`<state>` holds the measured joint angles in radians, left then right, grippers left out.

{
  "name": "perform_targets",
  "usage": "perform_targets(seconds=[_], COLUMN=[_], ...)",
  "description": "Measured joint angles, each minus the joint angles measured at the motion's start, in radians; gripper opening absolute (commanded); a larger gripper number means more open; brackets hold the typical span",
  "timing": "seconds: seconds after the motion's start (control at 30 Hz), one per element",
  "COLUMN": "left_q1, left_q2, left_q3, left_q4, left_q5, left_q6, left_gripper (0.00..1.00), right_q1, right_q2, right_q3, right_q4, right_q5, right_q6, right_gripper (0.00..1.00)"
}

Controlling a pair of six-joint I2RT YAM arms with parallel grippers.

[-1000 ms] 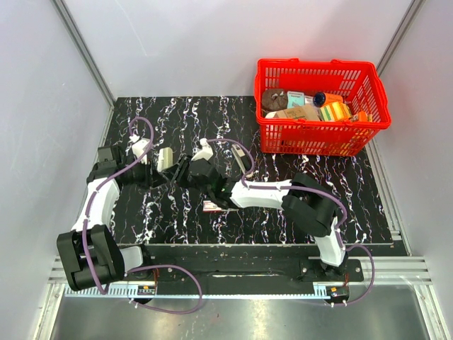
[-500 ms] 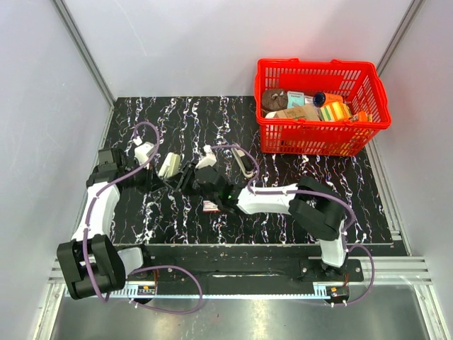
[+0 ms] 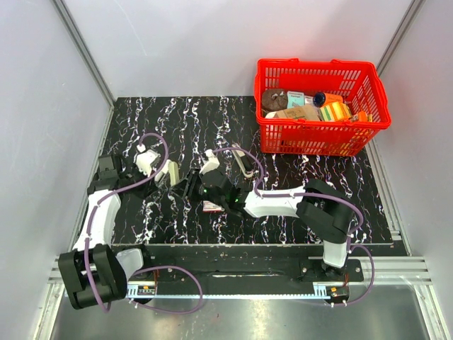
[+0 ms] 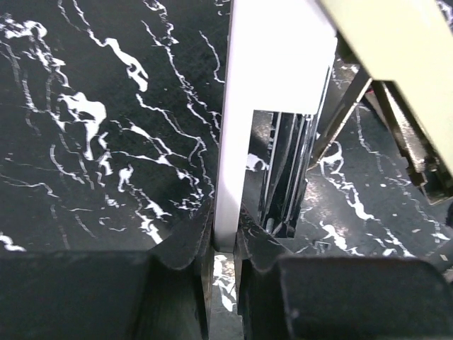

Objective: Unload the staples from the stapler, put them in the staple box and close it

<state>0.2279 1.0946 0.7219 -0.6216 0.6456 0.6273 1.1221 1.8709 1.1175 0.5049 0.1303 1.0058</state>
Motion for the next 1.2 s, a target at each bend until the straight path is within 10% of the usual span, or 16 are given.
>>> perform_targets(seconds=[1.2], left_q1=[-0.369], left_q2=[-0.094], left_q3=[-0.371], left_q4=[0.689], left_q5=[-0.568], left_q6=[0.484], left_gripper=[0.00], right_q1=[-0.005], right_q2=[-0.035], right_q3=[-0.085], right_q4=[-0.151], right_q5=[-0.117], right_q6=[-0.330], right_gripper=[0.00])
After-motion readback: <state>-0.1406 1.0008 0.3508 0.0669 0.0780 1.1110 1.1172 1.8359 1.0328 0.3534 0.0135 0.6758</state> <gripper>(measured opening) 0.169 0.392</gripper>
